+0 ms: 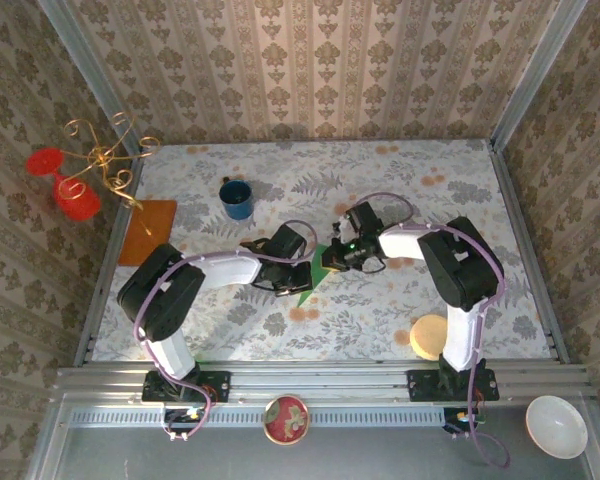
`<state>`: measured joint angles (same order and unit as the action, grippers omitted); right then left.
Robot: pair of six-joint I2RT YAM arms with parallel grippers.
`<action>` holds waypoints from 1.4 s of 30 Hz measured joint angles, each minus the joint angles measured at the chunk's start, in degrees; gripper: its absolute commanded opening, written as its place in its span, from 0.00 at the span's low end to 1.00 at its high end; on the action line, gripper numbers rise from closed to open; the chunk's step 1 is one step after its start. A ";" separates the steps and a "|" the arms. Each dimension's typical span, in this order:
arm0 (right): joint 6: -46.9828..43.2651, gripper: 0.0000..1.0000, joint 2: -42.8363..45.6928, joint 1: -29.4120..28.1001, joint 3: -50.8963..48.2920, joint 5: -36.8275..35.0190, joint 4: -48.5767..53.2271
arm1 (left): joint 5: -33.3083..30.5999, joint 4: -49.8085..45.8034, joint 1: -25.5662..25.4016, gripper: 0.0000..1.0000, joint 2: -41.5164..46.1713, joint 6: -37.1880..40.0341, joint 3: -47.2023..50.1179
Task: Fold a paper plane with a square sheet of paper (pick it up from the middle)
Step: Fold the wing for the fifth time at the center of the table.
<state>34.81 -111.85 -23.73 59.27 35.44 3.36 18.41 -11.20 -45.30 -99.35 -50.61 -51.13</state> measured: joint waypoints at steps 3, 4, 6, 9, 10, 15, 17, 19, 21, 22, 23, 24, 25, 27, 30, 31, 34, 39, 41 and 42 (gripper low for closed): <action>-0.13 0.09 -1.44 3.56 1.60 0.96 -0.46 | -0.22 1.95 -0.04 0.00 0.72 -0.85 1.44; -0.15 0.09 -1.92 4.63 2.16 1.11 -0.52 | -0.24 2.45 -0.04 0.00 0.87 -1.09 1.81; -0.15 0.09 -2.75 6.75 3.26 1.31 -0.61 | -0.24 3.02 -0.04 0.00 1.07 -1.36 2.16; -0.37 0.09 -3.02 8.59 3.65 0.76 -1.49 | -0.24 2.97 -0.04 0.00 1.09 -1.46 2.12; -0.42 0.09 -3.02 9.07 3.65 0.50 -1.84 | -0.20 2.62 -0.04 0.00 1.11 -1.46 2.03; -0.81 0.12 -1.44 10.58 2.75 -2.45 -3.56 | -0.20 -1.20 -0.04 0.00 1.14 -0.79 0.28; -0.85 0.15 1.44 10.91 1.01 -3.78 -3.56 | -0.22 -2.69 -0.02 0.03 1.20 -0.42 -0.48; -1.16 0.20 5.40 10.99 -0.50 -5.09 -3.08 | -0.24 -3.63 0.15 0.08 1.77 -0.11 -1.29; -1.55 0.27 10.21 10.88 -1.38 -6.54 -2.19 | -0.24 -3.76 0.68 0.16 3.61 0.39 -1.97; -1.51 0.32 12.02 10.73 -1.57 -7.13 -1.66 | -0.24 -3.76 1.07 0.18 4.70 0.74 -2.14; -1.62 0.36 14.34 10.38 -1.92 -8.11 -0.92 | -0.31 -3.69 1.70 0.22 6.36 0.87 -2.19; -1.49 0.39 16.28 9.88 -2.19 -9.18 0.00 | -0.46 -3.72 2.54 0.26 8.20 1.09 -2.16; -1.22 0.42 17.88 9.27 -2.47 -10.34 1.07 | -0.61 -3.72 3.30 0.30 9.66 1.33 -2.10; -0.22 0.49 20.46 7.23 -2.67 -13.03 4.55 | -1.18 -3.28 5.62 0.38 13.29 1.75 -1.22; 2.01 0.60 21.73 2.62 -2.29 -17.53 10.86 | -2.34 -2.73 9.64 0.48 17.88 2.38 1.92; 2.97 0.62 21.73 1.09 -2.23 -18.62 12.55 | -2.78 -2.73 10.82 0.52 19.02 2.64 3.21; 6.58 0.67 21.68 -4.00 -2.23 -21.92 17.51 | -4.17 -3.48 14.45 0.66 21.99 3.72 7.45; 13.64 0.73 19.89 -11.74 -0.55 -27.45 22.01 | -6.64 -5.42 18.25 0.81 25.92 6.32 12.13; 16.26 0.73 18.01 -14.16 1.51 -29.46 22.99 | -7.30 -6.10 19.26 0.85 27.47 7.39 13.22; 17.35 0.73 16.92 -15.10 2.64 -30.40 23.34 | -7.69 -6.27 19.80 0.87 28.30 7.87 13.73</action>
<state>52.16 -94.94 -38.83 61.91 5.04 26.70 10.72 -17.47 -25.50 -71.05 -42.74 -37.41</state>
